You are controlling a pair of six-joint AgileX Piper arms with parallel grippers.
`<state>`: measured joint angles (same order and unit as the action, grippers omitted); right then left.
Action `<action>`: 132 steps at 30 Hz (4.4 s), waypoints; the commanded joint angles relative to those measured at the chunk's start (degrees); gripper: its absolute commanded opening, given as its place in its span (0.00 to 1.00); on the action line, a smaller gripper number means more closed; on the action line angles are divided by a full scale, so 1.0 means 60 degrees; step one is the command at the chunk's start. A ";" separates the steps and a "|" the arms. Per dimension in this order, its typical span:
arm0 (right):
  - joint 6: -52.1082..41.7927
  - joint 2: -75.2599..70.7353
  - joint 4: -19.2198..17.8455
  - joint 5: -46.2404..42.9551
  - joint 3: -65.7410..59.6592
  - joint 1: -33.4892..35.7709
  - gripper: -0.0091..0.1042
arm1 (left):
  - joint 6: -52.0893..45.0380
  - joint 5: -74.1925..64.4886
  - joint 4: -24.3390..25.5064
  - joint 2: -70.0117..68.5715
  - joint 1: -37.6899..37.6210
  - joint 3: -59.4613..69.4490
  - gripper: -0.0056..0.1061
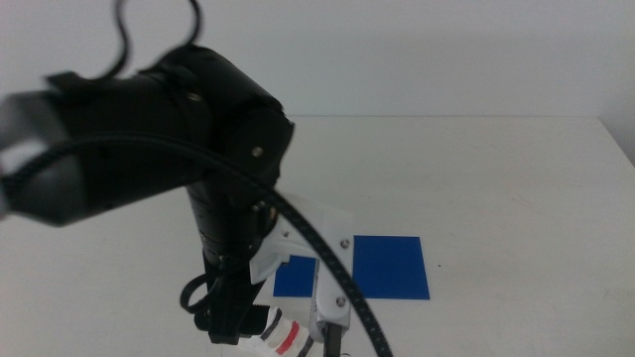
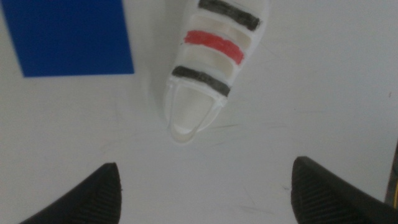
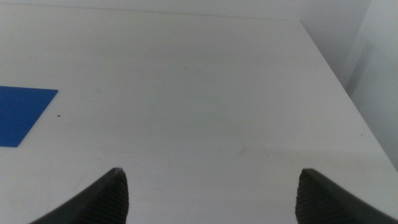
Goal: Use one arm to grab the shoe from the table and place it on the mat.
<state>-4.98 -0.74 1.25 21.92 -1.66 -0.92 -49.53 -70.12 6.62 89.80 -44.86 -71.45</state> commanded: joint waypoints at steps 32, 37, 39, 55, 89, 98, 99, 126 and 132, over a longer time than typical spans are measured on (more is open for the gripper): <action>-0.0116 -0.0184 -0.0079 -0.0534 0.0177 0.0021 0.91 | -0.3410 0.1217 -0.1637 0.1505 0.0473 0.0009 0.89; -0.0116 -0.0184 -0.0079 -0.0534 0.0177 0.0021 0.91 | -0.3605 0.2026 -0.1835 0.1505 0.0473 0.0423 0.89; -0.0116 -0.0184 -0.0079 -0.0534 0.0177 0.0021 0.91 | -0.3635 0.2369 -0.1835 0.1505 0.0483 0.0618 0.89; -0.0116 -0.0184 -0.0079 -0.0534 0.0177 0.0021 0.91 | -0.3906 0.2905 -0.2205 0.1571 0.0837 0.1066 0.89; -0.0116 -0.0184 -0.0079 -0.0534 0.0177 0.0021 0.91 | -0.2409 0.1158 -0.1846 0.2014 0.0837 -0.0005 0.04; -0.0116 -0.0184 -0.0079 -0.0534 0.0177 0.0021 0.91 | -0.2456 0.0808 -0.1798 0.2275 0.0831 -0.1794 0.04; -0.0116 -0.0184 -0.0079 -0.0534 0.0177 0.0021 0.91 | -0.2562 0.0727 -0.1798 0.2485 0.0831 -0.2079 0.04; -0.0116 -0.0184 -0.0079 -0.0534 0.0177 0.0021 0.91 | 0.1827 -0.0794 -0.2077 0.5469 0.0559 -0.6719 0.04; -0.0116 -0.0184 -0.0079 -0.0534 0.0177 0.0021 0.91 | 0.9782 -0.0883 -0.1852 0.5469 0.0559 -0.6719 0.04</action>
<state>-4.98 -0.74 1.25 21.92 -1.66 -0.92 -6.63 -69.98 -3.77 126.40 -41.39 -109.95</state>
